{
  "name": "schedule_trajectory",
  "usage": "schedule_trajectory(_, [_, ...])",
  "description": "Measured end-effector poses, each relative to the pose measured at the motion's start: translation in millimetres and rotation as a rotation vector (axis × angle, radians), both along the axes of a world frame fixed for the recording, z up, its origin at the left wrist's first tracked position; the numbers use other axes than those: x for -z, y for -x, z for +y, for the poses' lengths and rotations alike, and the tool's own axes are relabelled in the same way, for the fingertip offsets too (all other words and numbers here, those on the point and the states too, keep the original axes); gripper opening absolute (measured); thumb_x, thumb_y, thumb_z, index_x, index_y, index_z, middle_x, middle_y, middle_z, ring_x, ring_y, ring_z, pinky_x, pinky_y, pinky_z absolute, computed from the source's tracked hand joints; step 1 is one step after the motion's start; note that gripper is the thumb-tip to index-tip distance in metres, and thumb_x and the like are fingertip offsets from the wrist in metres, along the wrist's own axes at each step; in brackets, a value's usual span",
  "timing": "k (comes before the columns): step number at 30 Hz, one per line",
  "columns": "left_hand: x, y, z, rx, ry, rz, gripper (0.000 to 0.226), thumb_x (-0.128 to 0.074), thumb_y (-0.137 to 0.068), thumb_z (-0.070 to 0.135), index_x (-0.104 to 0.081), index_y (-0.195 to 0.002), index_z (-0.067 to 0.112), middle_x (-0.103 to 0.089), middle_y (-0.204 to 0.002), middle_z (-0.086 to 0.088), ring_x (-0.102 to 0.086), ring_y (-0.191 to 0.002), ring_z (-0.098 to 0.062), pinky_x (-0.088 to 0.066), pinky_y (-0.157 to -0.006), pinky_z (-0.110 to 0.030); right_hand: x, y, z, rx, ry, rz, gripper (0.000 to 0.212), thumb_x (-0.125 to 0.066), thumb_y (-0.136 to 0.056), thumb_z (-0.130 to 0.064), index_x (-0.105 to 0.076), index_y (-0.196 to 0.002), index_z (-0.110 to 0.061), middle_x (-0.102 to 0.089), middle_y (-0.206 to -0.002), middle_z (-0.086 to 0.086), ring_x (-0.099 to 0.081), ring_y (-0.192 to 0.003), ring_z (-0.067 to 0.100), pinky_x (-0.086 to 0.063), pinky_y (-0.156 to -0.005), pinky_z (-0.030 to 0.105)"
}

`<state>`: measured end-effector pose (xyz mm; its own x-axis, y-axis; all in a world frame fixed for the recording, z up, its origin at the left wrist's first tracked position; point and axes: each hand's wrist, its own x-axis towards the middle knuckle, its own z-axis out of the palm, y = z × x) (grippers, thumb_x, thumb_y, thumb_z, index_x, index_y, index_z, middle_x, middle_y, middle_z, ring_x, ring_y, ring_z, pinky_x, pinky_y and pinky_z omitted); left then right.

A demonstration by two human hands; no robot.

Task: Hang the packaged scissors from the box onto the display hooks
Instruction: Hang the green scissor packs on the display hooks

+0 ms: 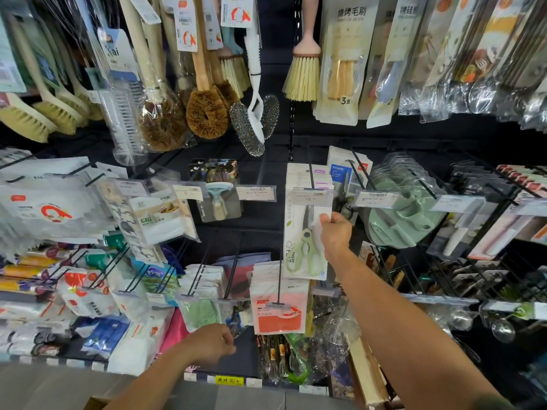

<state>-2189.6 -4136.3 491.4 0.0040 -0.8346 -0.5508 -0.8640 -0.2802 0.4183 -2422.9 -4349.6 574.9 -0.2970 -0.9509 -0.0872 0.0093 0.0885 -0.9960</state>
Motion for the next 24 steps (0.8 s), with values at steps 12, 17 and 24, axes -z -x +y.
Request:
schedule_trajectory(12, [-7,-11,14,0.034,-0.002,-0.018,0.005,-0.058,-0.089,0.035,-0.057,-0.091,0.031,-0.059,-0.096,0.01,-0.057,-0.082,-0.009,-0.043,-0.076,-0.025,0,13,-4,-0.072,-0.102,0.298,0.034,-0.068,-0.083,-0.025,-0.062,-0.111,-0.007,-0.067,-0.101,0.007,-0.064,-0.098,0.025,-0.052,-0.084,0.031])
schedule_trajectory(17, [8,-15,27,0.138,-0.015,-0.016,0.014,-0.057,-0.09,0.029,-0.068,-0.096,0.022,-0.064,-0.106,0.003,-0.057,-0.085,-0.01,-0.038,-0.07,-0.022,37,16,82,-0.346,-0.14,0.826,0.032,-0.061,-0.088,-0.023,-0.059,-0.117,-0.008,-0.062,-0.11,0.009,-0.059,-0.104,0.027,-0.045,-0.084,0.029])
schedule_trajectory(24, [43,-18,61,0.291,-0.131,-0.057,0.025,-0.054,-0.089,0.028,-0.07,-0.101,0.012,-0.07,-0.111,-0.009,-0.063,-0.093,-0.022,-0.049,-0.08,-0.032,105,-10,217,-0.842,-0.429,1.124,0.028,-0.057,-0.089,-0.024,-0.062,-0.11,-0.007,-0.063,-0.11,0.009,-0.06,-0.106,0.026,-0.047,-0.086,0.033])
